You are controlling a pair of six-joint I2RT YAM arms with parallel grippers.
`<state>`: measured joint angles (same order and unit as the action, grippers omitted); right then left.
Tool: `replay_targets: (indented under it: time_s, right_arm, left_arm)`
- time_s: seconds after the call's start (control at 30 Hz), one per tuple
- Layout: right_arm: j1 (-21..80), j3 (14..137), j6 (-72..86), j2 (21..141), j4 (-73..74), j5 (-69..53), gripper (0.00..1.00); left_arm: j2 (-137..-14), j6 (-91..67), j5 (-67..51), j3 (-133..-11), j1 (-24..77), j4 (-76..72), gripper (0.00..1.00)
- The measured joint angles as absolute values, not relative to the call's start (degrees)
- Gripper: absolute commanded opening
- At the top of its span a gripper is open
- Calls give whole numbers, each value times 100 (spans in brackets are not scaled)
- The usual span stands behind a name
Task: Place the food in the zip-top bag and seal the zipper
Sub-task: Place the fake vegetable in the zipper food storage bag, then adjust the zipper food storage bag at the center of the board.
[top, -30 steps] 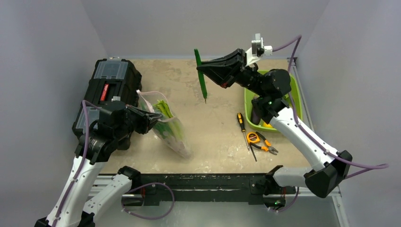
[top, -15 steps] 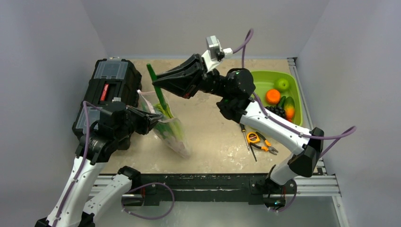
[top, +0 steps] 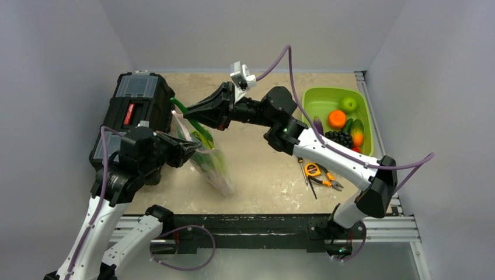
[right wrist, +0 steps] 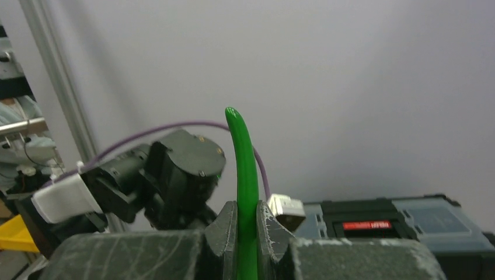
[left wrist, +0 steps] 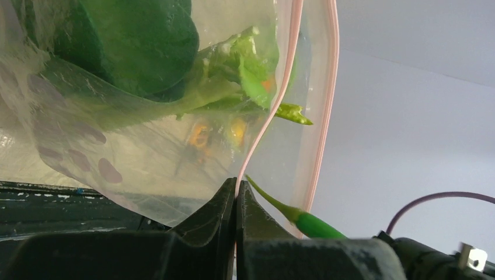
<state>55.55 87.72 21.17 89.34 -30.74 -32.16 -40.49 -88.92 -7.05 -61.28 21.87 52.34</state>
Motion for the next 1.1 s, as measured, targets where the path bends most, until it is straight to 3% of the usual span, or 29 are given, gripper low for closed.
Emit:
replay_targets:
  time_s: [0.1,0.27,0.33,0.53,0.87,1.1]
  right_arm:
    - [5561,8471,1892,8858,-2768,-3122,12]
    - [5583,7887,1715,8471,-2296,-3015,54]
    - [5612,7752,1737,8283,-2176,-2956,65]
    - [5728,7612,1811,7599,-1546,-2587,72]
    - [5830,7111,1579,7190,-180,-1649,76]
    - [6606,6493,1208,7205,156,-202,69]
  left_arm:
    - [-4023,-8895,-716,-6163,2187,5234,0]
    - [-4025,-8895,-731,-6241,2187,5234,0]
    - [-4034,-8895,-733,-6254,2187,5234,0]
    - [-4099,-8895,-779,-6259,2187,5227,0]
    - [-4112,-8892,-834,-6292,2187,5205,0]
    - [-4095,-8892,-832,-6294,2187,5238,0]
